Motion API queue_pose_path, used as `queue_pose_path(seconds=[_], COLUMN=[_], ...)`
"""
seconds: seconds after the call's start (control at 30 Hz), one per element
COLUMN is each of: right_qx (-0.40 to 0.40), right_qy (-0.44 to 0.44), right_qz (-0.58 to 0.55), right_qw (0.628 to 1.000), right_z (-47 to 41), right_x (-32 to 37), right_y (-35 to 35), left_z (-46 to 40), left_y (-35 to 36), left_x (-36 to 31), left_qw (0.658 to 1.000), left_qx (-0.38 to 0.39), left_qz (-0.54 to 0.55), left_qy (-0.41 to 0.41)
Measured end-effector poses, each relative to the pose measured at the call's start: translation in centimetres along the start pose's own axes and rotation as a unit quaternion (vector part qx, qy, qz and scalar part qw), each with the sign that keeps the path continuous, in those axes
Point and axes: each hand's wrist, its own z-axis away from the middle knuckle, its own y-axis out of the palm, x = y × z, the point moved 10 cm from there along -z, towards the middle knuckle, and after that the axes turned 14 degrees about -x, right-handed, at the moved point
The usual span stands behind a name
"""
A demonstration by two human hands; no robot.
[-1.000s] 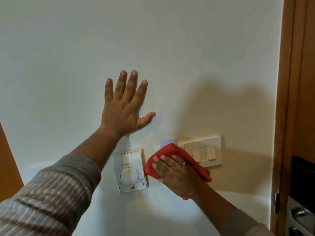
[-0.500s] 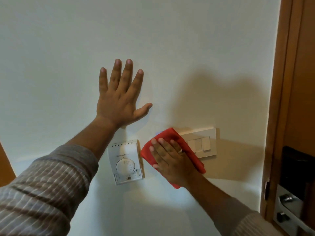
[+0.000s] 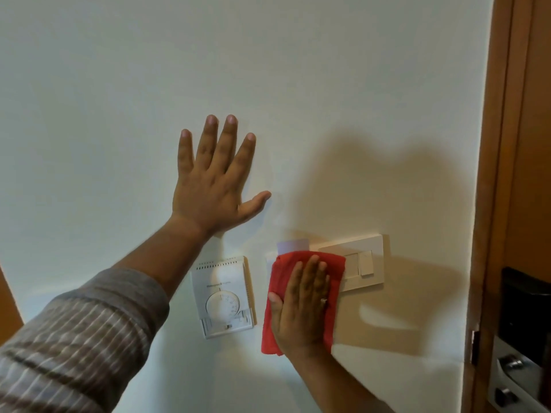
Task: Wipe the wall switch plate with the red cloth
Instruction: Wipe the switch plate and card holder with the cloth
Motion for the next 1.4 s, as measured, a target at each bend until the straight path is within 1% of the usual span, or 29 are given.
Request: queue_pose_path(seconds=[0.03, 0.07, 0.1, 0.13, 0.17, 0.23, 0.37, 0.43, 0.47, 0.57, 0.6, 0.67, 0.7, 0.73, 0.77, 0.8, 0.87, 0.9, 0.93, 0.97, 1.0, 1.07, 1.1, 1.13, 1.17, 1.2, 1.23, 1.33, 1.4], right_qx=[0.005, 0.005, 0.004, 0.003, 0.002, 0.008, 0.0, -0.008, -0.019, -0.038, -0.036, -0.023, -0.023, -0.022, -0.023, -0.021, 0.017, 0.04, 0.05, 0.042, 0.019, -0.013, -0.012, -0.008, -0.003, 0.002, 0.005, 0.006, 0.006], right_qy=[-0.085, -0.189, -0.286, -0.36, -0.409, -0.455, -0.481, -0.464, -0.431, -0.268, -0.228, -0.196, -0.21, -0.25, -0.312, -0.383, -0.494, -0.524, -0.53, -0.51, -0.465, -0.338, -0.277, -0.231, -0.205, -0.202, -0.227, -0.375, -0.432], right_qz=[-0.005, -0.008, -0.008, -0.011, -0.023, -0.059, -0.09, -0.074, -0.06, -0.01, 0.006, 0.021, 0.012, -0.006, -0.029, -0.051, -0.09, -0.1, -0.103, -0.099, -0.085, -0.043, -0.025, -0.009, 0.001, 0.003, 0.003, -0.021, -0.036], right_qw=[0.996, 0.982, 0.958, 0.933, 0.912, 0.889, 0.872, 0.883, 0.9, 0.963, 0.973, 0.98, 0.977, 0.968, 0.949, 0.922, 0.865, 0.845, 0.84, 0.853, 0.881, 0.94, 0.96, 0.973, 0.979, 0.979, 0.974, 0.927, 0.901], right_z=[0.3, 0.7, 1.1, 1.4, 1.4, 1.0, 0.3, -0.2, -0.8, -2.6, -2.7, -2.2, -1.9, -1.4, -0.9, -0.4, 0.2, 0.2, 0.1, -0.2, -0.6, -1.0, -0.8, -0.5, -0.1, 0.3, 0.7, 1.9, 1.7], right_x=[0.4, 0.8, 0.8, 0.7, 0.5, 1.0, 2.4, 2.4, 2.3, 1.2, 1.0, 1.1, 1.2, 1.5, 1.9, 2.1, 1.5, 1.1, 0.9, 0.8, 0.4, -0.4, -0.6, -0.8, -0.8, -0.7, -0.6, -0.9, -1.7], right_y=[0.1, 0.1, 0.0, 0.0, -0.1, -0.2, -0.5, -0.7, -0.9, -1.0, -0.9, -0.4, -0.4, -0.5, -0.8, -1.1, -1.1, -1.0, -1.0, -1.1, -1.3, -1.4, -1.3, -1.1, -0.9, -0.7, -0.6, -1.0, -1.4], left_z=[0.0, 0.1, 0.0, 0.0, 0.0, 0.0, 0.0, 0.1, 0.0, 0.0, 0.0, -0.1, -0.2, -0.2, -0.1, -0.2, -0.1, 0.0, 0.0, 0.0, 0.0, 0.0, 0.0, 0.0, 0.0, 0.0, 0.0, 0.0, 0.0], left_y=[0.1, 0.1, 0.2, 0.2, 0.2, 0.3, 0.2, 0.3, 0.3, 0.1, 0.1, 0.1, 0.2, 0.2, 0.2, 0.2, 0.1, 0.2, 0.2, 0.2, 0.2, 0.0, 0.0, 0.1, 0.1, 0.0, 0.0, 0.0, 0.0], left_x=[0.0, 0.0, -0.1, -0.1, -0.1, -0.2, -0.2, -0.1, -0.1, -0.1, -0.2, -0.1, -0.1, 0.0, 0.0, 0.1, 0.1, 0.1, 0.1, 0.1, 0.0, -0.1, -0.1, -0.1, -0.1, -0.1, 0.0, 0.0, 0.0], left_qw=[1.0, 1.0, 1.0, 1.0, 1.0, 1.0, 1.0, 1.0, 1.0, 1.0, 1.0, 1.0, 1.0, 1.0, 1.0, 1.0, 1.0, 1.0, 1.0, 1.0, 1.0, 1.0, 1.0, 1.0, 1.0, 1.0, 1.0, 1.0, 1.0], left_qx=[0.001, 0.0, -0.001, -0.001, 0.001, 0.005, 0.014, 0.011, 0.006, -0.007, -0.011, -0.009, -0.009, -0.007, -0.007, -0.008, -0.011, -0.013, -0.013, -0.014, -0.016, -0.019, -0.018, -0.015, -0.013, -0.012, -0.013, -0.016, -0.016], left_qz=[0.003, 0.003, 0.002, 0.004, 0.006, 0.011, 0.017, 0.016, 0.012, 0.008, 0.005, 0.001, 0.002, 0.003, 0.004, 0.004, 0.003, 0.004, 0.003, 0.0, -0.001, 0.0, 0.0, 0.002, 0.003, 0.004, 0.003, 0.003, 0.004], left_qy=[-0.001, -0.001, 0.001, 0.0, -0.002, -0.004, -0.008, -0.006, -0.004, 0.001, 0.003, 0.004, 0.003, 0.003, 0.001, 0.001, 0.001, 0.002, 0.002, 0.002, 0.003, 0.002, 0.001, 0.0, 0.0, 0.0, 0.0, 0.002, 0.001])
